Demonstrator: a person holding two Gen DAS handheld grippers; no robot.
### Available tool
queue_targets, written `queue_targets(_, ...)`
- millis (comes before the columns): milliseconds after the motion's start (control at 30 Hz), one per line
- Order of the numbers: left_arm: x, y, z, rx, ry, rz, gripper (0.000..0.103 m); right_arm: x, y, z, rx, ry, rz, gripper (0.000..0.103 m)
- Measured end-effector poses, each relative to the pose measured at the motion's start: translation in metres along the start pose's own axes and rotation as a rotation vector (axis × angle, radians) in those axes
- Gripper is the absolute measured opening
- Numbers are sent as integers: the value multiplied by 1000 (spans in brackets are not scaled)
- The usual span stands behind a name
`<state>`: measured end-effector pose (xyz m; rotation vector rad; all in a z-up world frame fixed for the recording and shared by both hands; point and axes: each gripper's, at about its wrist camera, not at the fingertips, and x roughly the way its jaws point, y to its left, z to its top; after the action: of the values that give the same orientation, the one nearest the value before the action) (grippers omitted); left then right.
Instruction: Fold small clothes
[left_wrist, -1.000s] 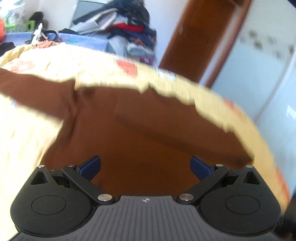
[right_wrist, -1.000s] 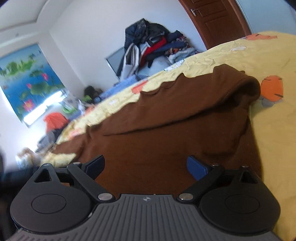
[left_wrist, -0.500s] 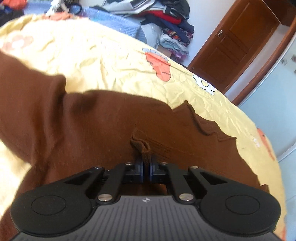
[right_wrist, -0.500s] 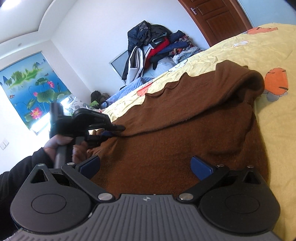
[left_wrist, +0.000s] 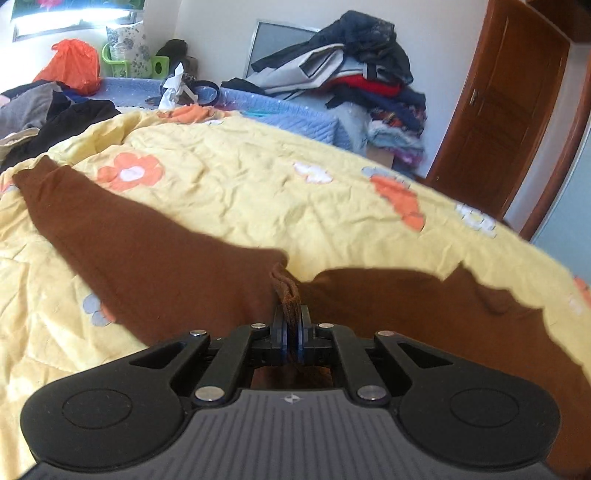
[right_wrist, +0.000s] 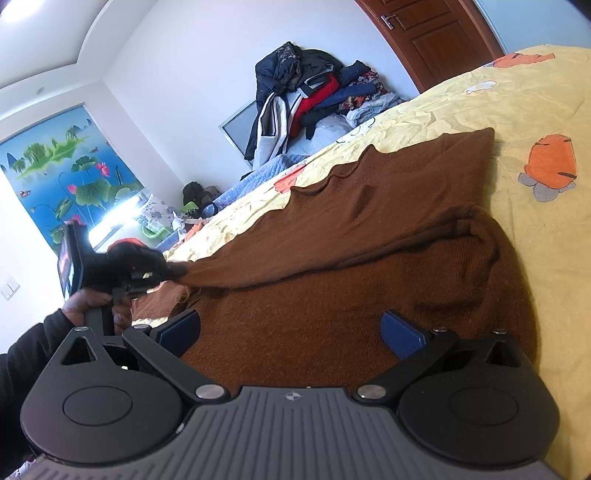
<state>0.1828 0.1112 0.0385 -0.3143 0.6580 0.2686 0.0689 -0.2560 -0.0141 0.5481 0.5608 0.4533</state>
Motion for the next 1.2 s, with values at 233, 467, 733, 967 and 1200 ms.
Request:
queue_targets(233, -3, -11, -15, 95, 40, 38, 6, 0, 1, 0, -1, 0, -1, 103)
queue_targets(467, -57, -9, -21, 7, -134, -78, 73, -21, 15, 43, -38, -86, -11, 103)
queue_targets(733, 1, -40, -42, 77, 45, -172, 72, 93, -26, 108, -176, 158, -376, 103)
queue_targets(967, -29, 20, -30, -20, -68, -246, 73, 95, -24, 84, -402, 122, -445, 103)
queue_targets(1200, -23, 190, 33, -421, -222, -9, 76, 98, -18, 85, -428, 125, -469, 103)
